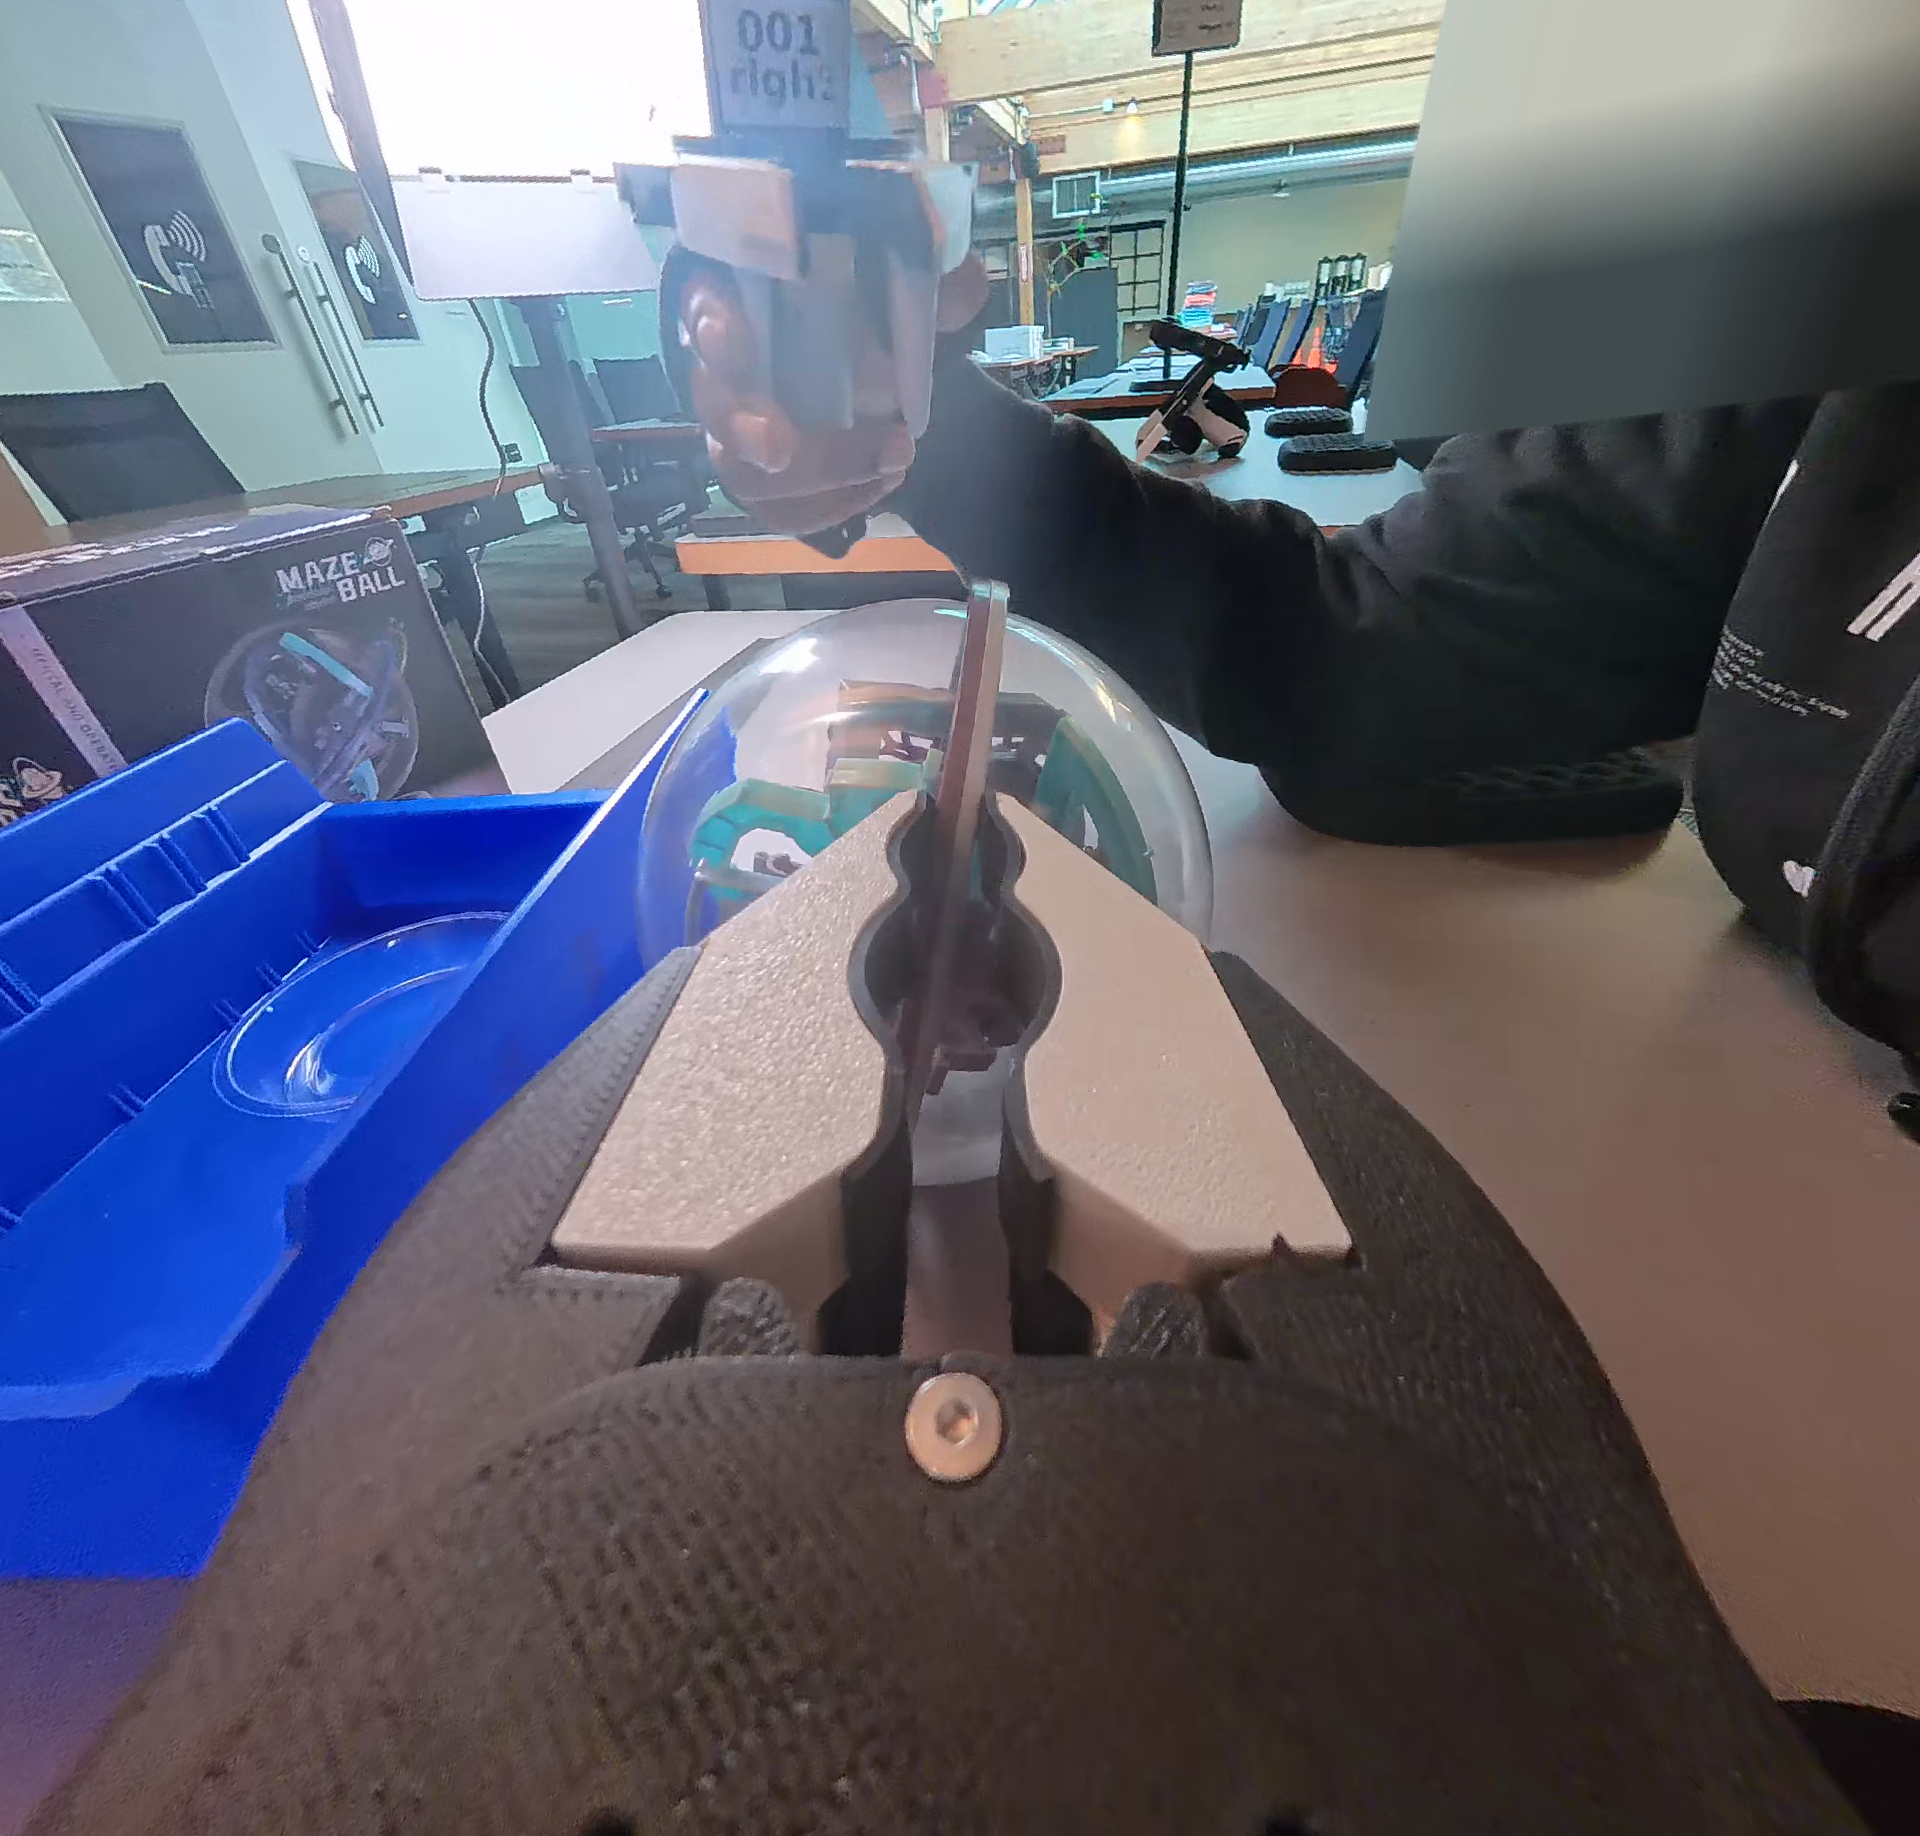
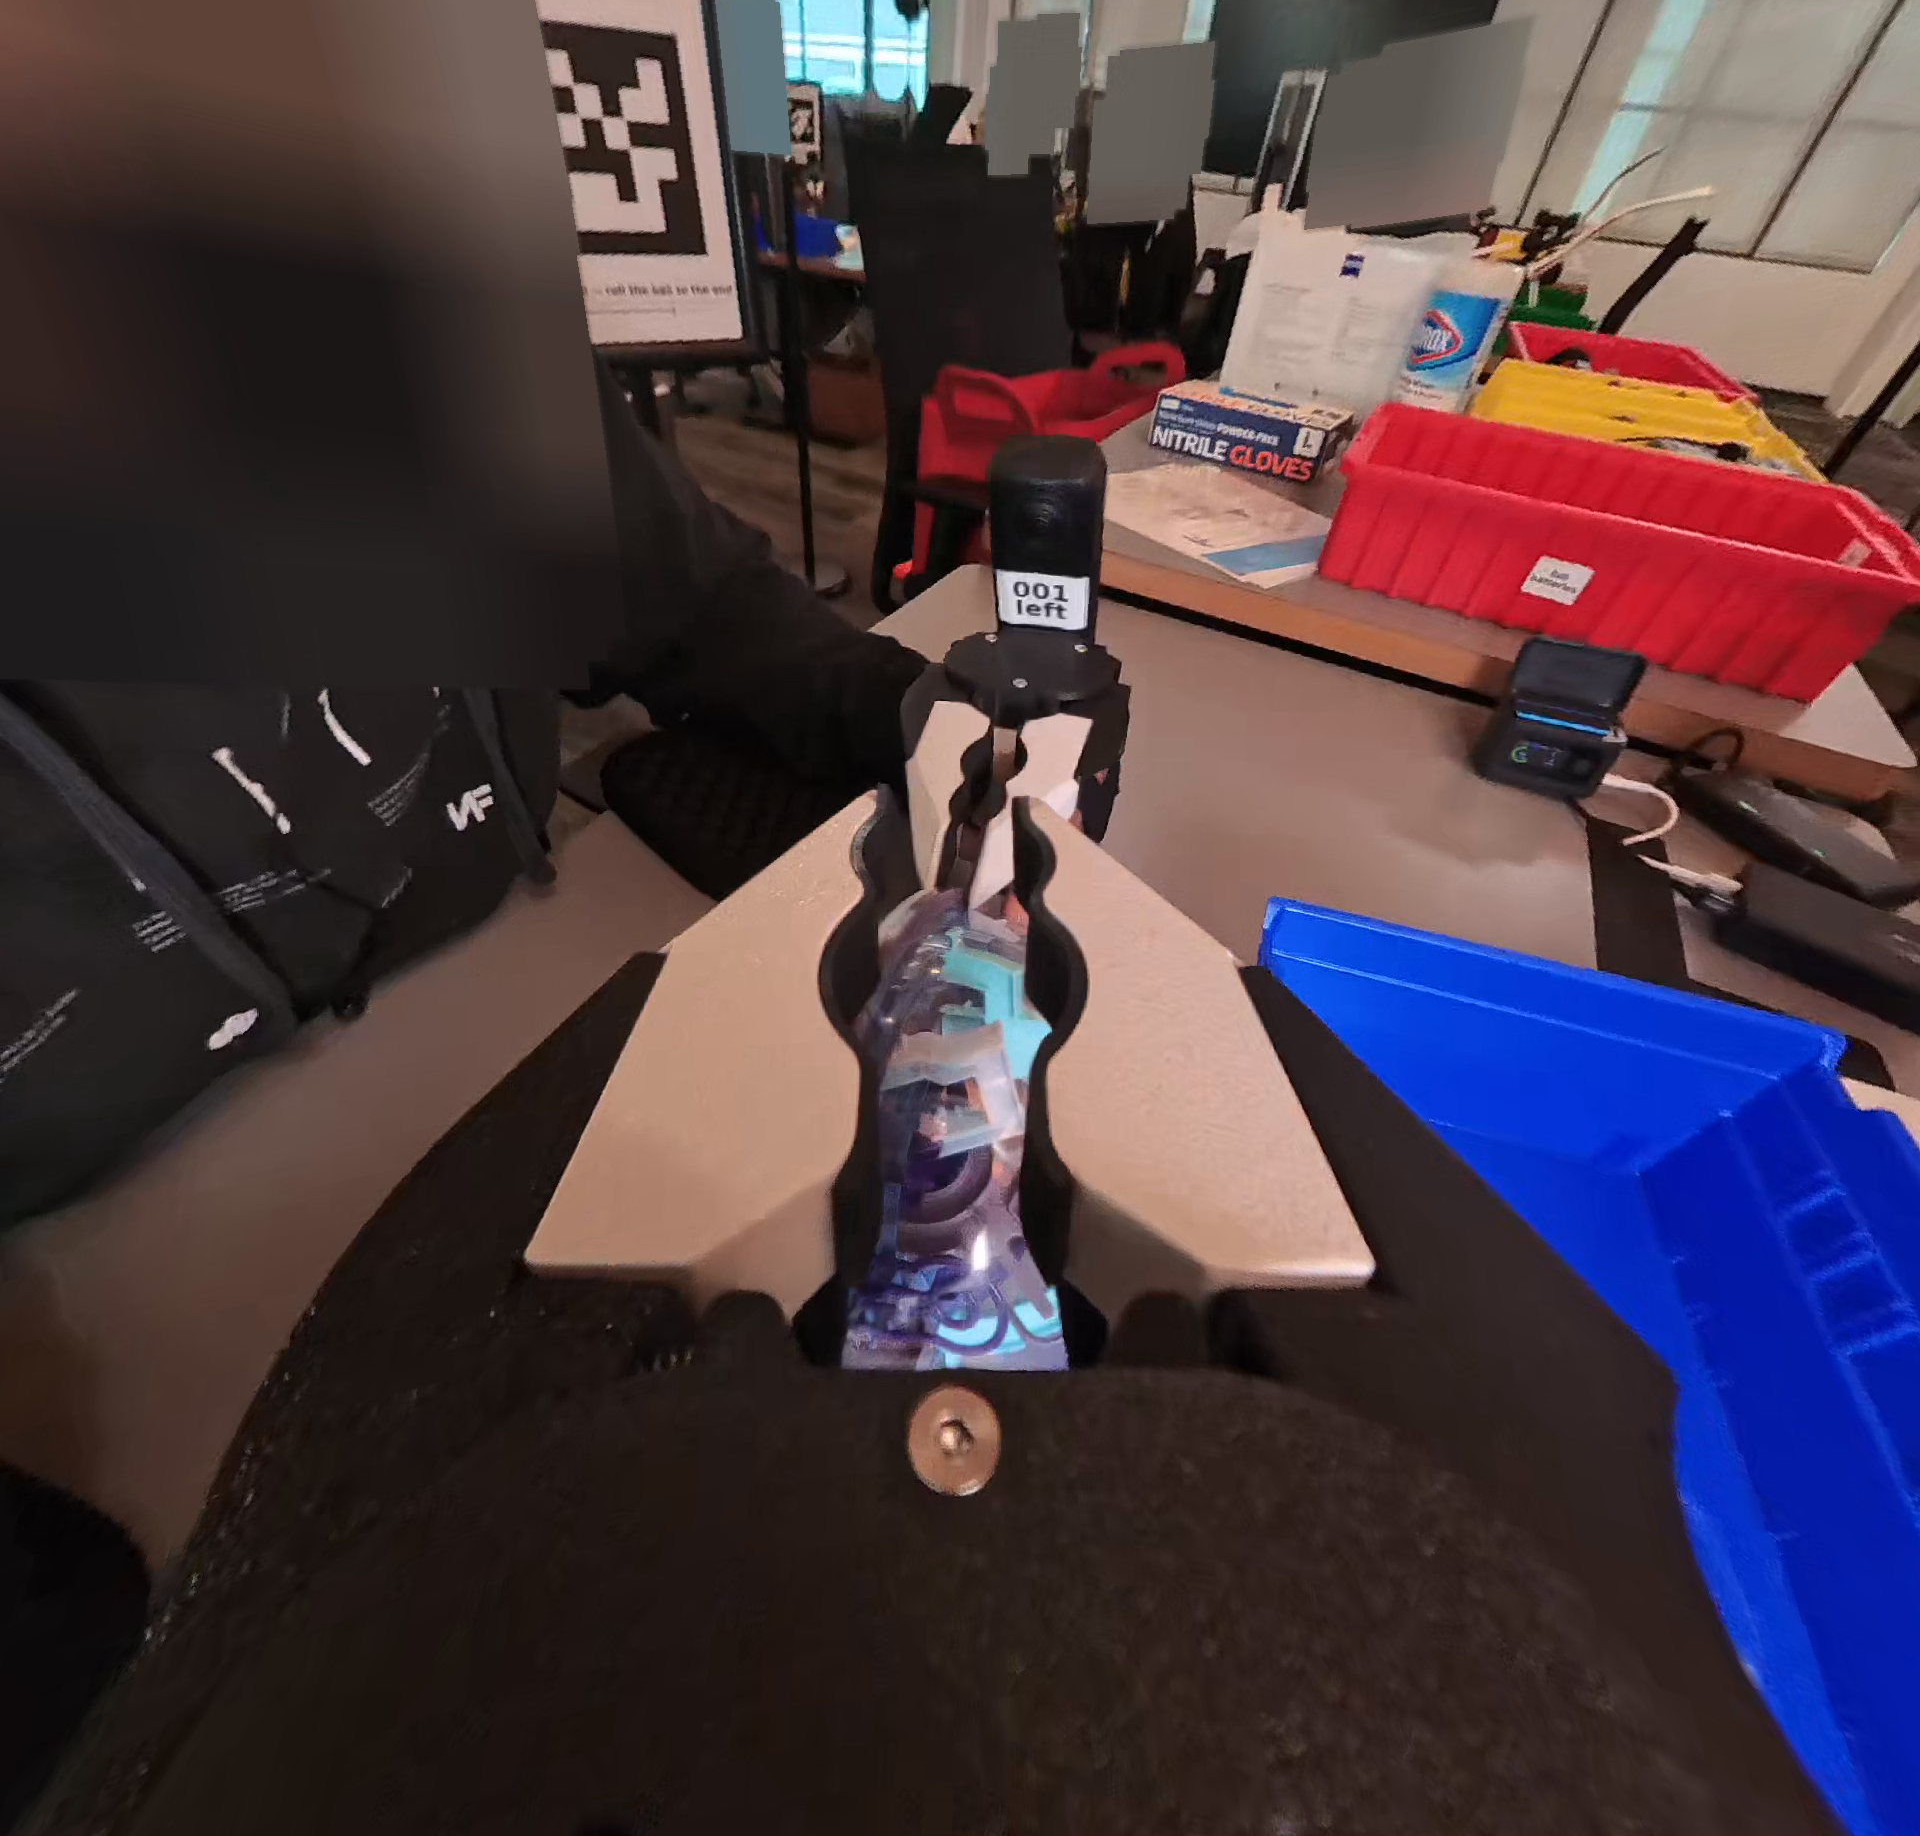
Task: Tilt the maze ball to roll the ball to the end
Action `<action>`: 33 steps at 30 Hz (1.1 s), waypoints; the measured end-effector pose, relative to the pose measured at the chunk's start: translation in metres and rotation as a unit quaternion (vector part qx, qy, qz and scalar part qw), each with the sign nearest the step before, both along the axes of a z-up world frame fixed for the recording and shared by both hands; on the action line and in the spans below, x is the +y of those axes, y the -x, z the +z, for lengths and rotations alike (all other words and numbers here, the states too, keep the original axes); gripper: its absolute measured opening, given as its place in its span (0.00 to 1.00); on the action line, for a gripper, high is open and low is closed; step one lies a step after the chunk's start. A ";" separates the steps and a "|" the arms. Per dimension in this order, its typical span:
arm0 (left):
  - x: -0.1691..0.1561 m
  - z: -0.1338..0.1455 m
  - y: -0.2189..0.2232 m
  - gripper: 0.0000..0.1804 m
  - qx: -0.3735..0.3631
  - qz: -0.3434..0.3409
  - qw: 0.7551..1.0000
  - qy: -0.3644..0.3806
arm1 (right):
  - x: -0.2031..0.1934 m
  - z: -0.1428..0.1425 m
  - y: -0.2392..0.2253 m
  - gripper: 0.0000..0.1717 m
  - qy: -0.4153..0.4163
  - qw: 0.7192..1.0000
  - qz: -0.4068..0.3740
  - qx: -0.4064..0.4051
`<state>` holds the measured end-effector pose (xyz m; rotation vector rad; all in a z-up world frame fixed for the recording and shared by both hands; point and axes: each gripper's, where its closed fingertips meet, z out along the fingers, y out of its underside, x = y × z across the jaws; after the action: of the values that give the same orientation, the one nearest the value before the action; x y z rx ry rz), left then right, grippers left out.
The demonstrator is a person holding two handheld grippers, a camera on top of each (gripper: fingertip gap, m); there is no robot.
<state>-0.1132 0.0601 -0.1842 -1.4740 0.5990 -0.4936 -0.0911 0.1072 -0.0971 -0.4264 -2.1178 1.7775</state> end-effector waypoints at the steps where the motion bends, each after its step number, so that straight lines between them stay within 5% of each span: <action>1: 0.000 0.000 -0.001 0.04 -0.001 -0.001 1.000 0.000 | 0.001 -0.004 0.001 0.12 0.014 1.000 -0.005 -0.008; 5: -0.002 -0.001 -0.002 0.04 0.002 0.000 1.000 0.000 | 0.011 -0.029 0.007 0.14 0.020 0.997 -0.057 -0.038; 11: -0.003 -0.002 -0.004 0.04 0.003 0.002 1.000 0.001 | 0.012 -0.029 0.006 0.14 0.024 0.993 -0.109 -0.032; 25: 0.000 -0.004 0.002 0.04 0.003 0.014 1.000 0.000 | 0.020 -0.071 -0.027 0.20 -0.132 0.949 -0.287 -0.023; 31: 0.003 -0.003 0.002 0.04 0.001 0.017 1.000 0.001 | 0.021 -0.087 -0.038 0.15 -0.159 0.944 -0.287 -0.033; 33: 0.002 -0.005 0.003 0.04 0.000 0.017 1.000 0.003 | 0.021 -0.088 -0.039 0.04 -0.171 0.943 -0.285 -0.035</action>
<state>-0.1158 0.0625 -0.1890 -1.4875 0.5714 -0.4686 -0.0519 0.1278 -0.1854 -0.9018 -2.0125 1.0648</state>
